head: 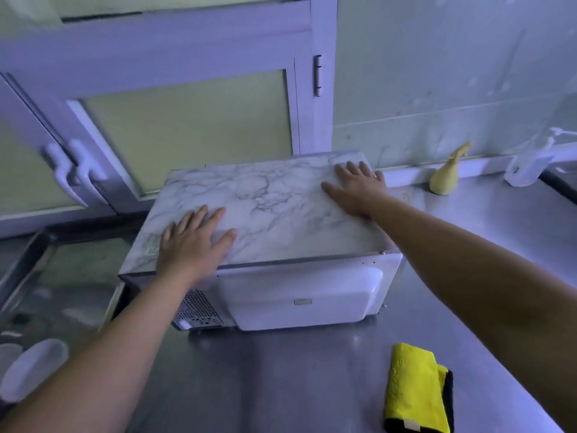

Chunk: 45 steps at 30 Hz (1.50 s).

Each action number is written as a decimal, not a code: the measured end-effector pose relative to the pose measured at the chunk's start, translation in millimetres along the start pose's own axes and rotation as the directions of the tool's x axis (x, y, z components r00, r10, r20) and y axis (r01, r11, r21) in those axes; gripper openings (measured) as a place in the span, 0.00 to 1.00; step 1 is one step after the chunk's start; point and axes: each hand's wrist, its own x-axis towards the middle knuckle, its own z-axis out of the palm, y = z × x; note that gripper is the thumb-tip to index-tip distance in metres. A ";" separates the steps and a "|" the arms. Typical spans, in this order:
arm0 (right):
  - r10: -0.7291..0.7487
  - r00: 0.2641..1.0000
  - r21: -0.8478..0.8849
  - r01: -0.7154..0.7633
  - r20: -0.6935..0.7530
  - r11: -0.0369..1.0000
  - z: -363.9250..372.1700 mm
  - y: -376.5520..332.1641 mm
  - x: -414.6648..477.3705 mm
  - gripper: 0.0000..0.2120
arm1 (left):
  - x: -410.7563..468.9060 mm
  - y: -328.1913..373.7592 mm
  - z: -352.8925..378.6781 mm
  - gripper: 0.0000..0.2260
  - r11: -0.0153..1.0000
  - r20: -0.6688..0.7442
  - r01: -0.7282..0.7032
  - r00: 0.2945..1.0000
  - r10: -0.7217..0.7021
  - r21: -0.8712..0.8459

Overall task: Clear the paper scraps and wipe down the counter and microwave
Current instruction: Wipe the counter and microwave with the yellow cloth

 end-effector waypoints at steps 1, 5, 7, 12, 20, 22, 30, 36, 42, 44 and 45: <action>-0.006 1.000 -0.005 0.006 -0.005 1.000 -0.2 0.8 17.1 0.34 | 0.2 -0.1 1.3 0.32 1.000 -0.016 0.003 1.000 -0.003 0.000; 0.013 1.000 -0.021 -0.013 0.026 1.000 -0.5 1.9 76.0 0.35 | 0.6 -1.0 4.1 0.32 1.000 -0.068 0.002 0.998 -0.003 -0.013; 0.038 0.998 -0.038 -0.036 0.048 0.999 -1.9 1.2 94.5 0.35 | 0.9 -1.3 4.9 0.31 1.000 -0.083 -0.002 0.997 0.001 -0.017; 0.042 0.999 -0.030 -0.042 0.016 0.999 -2.7 0.0 101.9 0.32 | 0.2 -2.0 4.7 0.31 0.999 -0.102 -0.003 0.995 -0.002 -0.045; 0.169 0.986 -0.053 -0.168 0.009 0.984 -3.1 12.9 29.2 0.36 | 8.7 -33.9 -4.6 0.32 0.980 -0.058 -0.155 0.987 0.149 -0.125; 0.212 0.977 -0.074 -0.212 -0.005 0.975 -2.1 12.9 -4.6 0.36 | 14.4 -47.5 -9.6 0.33 0.963 -0.040 -0.220 0.975 0.216 -0.157; 0.412 0.908 -0.021 -0.414 -0.078 0.910 6.1 -20.3 -142.0 0.37 | 42.6 -87.3 -13.9 0.31 0.907 0.034 -0.396 0.914 0.405 -0.146; 0.620 0.766 0.073 -0.618 -0.167 0.783 25.4 -77.0 -230.9 0.37 | 67.0 -108.8 -10.8 0.27 0.849 0.059 -0.518 0.849 0.525 -0.106; 0.732 0.643 0.357 -0.645 -0.224 0.676 33.5 -113.7 -277.1 0.25 | 70.6 -105.5 -9.2 0.24 0.880 0.187 -0.474 0.866 0.464 0.012; 0.730 0.630 0.511 -0.550 -0.266 0.660 30.2 -116.2 -285.0 0.19 | 48.5 -89.6 -8.9 0.24 0.942 0.177 -0.335 0.928 0.329 0.002; 0.724 0.625 0.584 -0.484 -0.291 0.652 32.4 -118.3 -291.8 0.19 | 30.7 -76.7 -10.1 0.25 0.966 0.172 -0.259 0.951 0.257 -0.011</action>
